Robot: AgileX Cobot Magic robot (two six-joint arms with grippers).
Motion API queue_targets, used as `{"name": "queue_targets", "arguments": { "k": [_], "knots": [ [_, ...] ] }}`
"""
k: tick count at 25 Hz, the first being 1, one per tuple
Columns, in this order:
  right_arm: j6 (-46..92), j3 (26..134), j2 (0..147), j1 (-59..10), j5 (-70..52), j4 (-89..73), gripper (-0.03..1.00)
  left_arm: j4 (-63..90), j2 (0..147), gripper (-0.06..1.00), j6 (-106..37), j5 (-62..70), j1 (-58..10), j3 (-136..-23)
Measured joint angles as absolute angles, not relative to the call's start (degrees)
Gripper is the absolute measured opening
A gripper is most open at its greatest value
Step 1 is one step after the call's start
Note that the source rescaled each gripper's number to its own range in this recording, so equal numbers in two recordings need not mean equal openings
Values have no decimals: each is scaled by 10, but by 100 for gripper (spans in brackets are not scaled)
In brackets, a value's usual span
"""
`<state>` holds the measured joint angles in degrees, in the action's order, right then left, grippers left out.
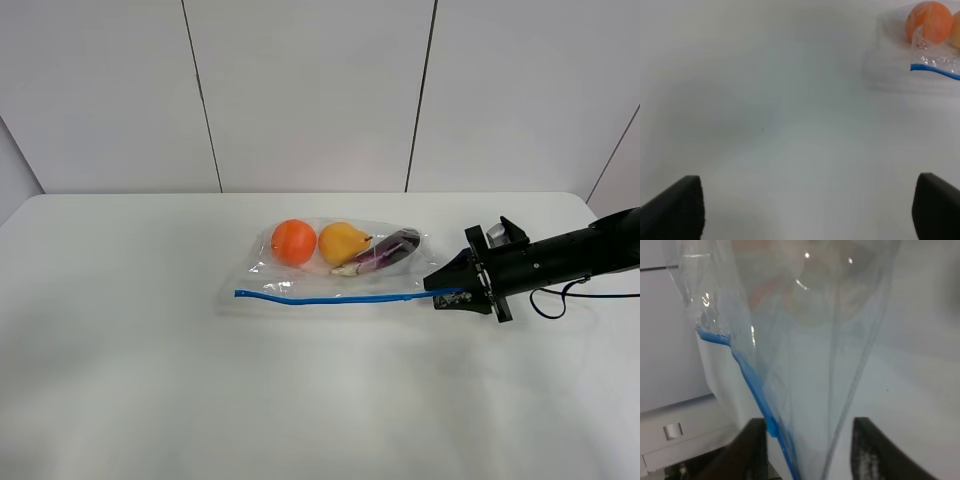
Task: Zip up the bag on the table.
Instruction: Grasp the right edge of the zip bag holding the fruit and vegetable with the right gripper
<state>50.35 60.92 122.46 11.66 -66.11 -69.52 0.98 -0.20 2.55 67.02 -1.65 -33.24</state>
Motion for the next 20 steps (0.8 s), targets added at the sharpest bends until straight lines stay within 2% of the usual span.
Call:
{"name": "queue_targets", "arguments": {
  "k": [5, 12, 20],
  "knots": [
    [504, 609, 1225, 117, -661, -695, 36, 10, -2, 98, 26, 670, -16, -332],
    [503, 609, 1225, 117, -661, -695, 15, 10, -2, 98, 26, 670, -16, -332],
    [503, 609, 1225, 117, -671, -695, 12, 10, -2, 98, 26, 670, -16, -332]
  ]
}}
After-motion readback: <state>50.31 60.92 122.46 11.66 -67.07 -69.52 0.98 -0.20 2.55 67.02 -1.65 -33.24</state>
